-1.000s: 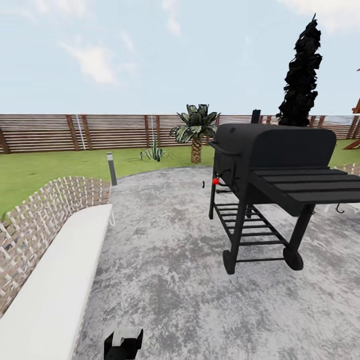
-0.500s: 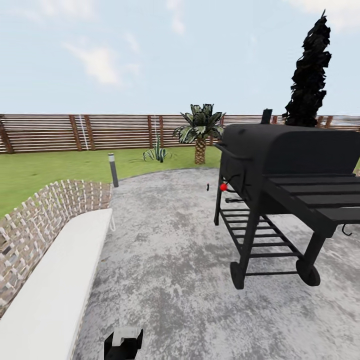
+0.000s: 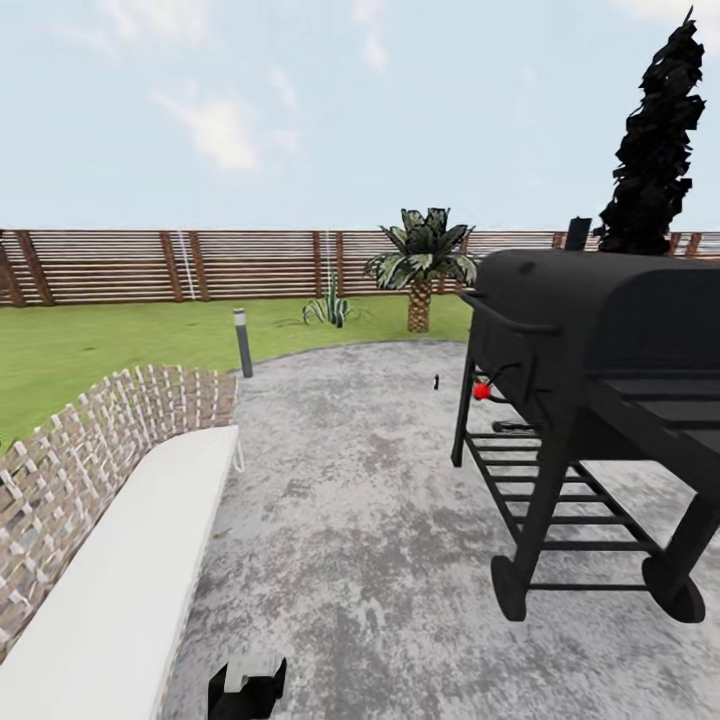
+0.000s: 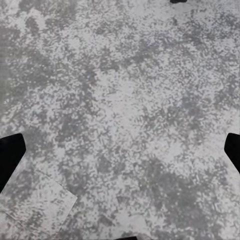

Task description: Pick up the pesticide atomizer in the garden and spray insectifuge to fully cover both potted plants in the garden.

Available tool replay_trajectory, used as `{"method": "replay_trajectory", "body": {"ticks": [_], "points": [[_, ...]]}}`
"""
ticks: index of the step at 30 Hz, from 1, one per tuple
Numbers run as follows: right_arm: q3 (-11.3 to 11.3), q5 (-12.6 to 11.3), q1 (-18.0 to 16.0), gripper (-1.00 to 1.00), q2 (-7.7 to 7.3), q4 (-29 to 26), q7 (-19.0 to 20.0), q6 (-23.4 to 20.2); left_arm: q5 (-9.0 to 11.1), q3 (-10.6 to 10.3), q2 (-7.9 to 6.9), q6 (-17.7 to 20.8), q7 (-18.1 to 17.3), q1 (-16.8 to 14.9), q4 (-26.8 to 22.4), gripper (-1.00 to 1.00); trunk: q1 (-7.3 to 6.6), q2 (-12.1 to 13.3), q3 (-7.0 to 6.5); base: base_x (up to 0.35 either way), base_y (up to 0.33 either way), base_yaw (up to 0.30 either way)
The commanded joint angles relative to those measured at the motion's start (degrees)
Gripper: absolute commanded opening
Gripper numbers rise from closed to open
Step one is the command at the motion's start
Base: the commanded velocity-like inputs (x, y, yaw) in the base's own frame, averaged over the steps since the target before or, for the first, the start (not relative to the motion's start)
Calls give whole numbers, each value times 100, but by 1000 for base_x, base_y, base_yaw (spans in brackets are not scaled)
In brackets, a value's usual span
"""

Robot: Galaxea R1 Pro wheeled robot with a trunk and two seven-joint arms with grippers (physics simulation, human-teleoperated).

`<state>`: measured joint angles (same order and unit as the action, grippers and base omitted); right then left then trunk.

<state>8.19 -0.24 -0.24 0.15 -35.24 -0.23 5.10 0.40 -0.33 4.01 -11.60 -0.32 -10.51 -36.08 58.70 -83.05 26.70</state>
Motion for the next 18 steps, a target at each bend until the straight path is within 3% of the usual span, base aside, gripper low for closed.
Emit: {"method": "replay_trajectory", "body": {"ticks": [1,18], "points": [[7,-3,-2,100,2,1,-3,17,4,-3,1,-18,-3,-4,4,100,3,-2,-1,333,52,81],[1,-4,-2,100,-7,-14,21,17,4,-2,1,-18,-3,-4,4,100,3,-2,-87,333,5,46]]}}
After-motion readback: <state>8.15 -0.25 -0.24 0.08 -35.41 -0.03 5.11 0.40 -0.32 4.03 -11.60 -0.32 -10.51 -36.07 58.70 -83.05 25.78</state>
